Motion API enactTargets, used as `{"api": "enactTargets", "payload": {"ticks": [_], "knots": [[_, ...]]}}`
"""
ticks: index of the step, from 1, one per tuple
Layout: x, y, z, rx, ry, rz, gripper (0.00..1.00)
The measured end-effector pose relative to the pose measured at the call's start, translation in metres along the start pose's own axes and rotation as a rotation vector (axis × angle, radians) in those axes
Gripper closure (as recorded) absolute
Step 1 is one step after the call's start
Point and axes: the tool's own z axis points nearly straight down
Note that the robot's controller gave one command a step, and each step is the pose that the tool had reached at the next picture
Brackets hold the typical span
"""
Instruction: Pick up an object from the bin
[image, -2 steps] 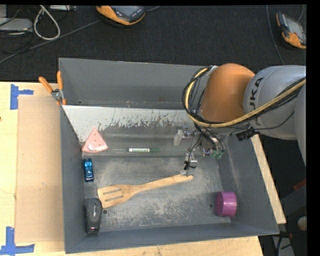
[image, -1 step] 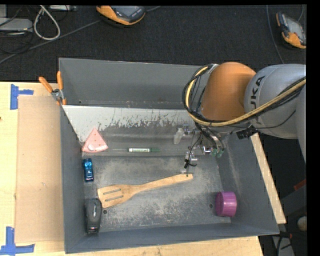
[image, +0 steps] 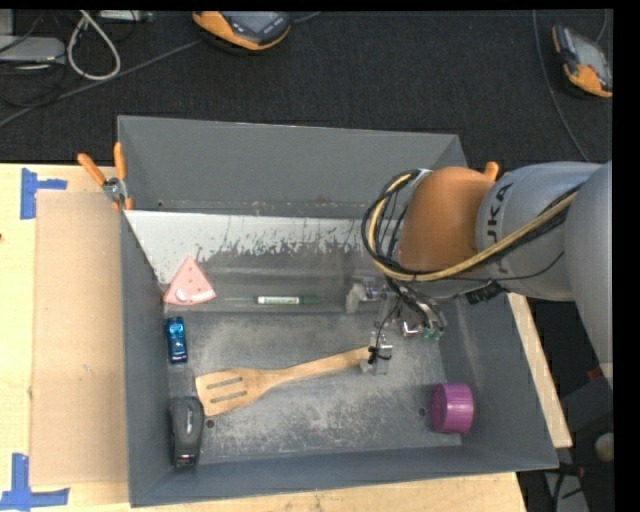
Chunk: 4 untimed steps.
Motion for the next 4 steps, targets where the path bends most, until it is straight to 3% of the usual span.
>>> {"api": "enactTargets", "payload": {"ticks": [1,2,3,4], "knots": [[0.004,-0.015,0.066,0.000,-0.001,-0.039,0.00],[0.015,0.019,0.067,-0.002,0.000,-0.003,0.00],[0.016,-0.001,0.067,0.001,-0.002,-0.086,0.00],[0.063,0.057,0.067,-0.003,-0.001,-0.155,1.00]]}}
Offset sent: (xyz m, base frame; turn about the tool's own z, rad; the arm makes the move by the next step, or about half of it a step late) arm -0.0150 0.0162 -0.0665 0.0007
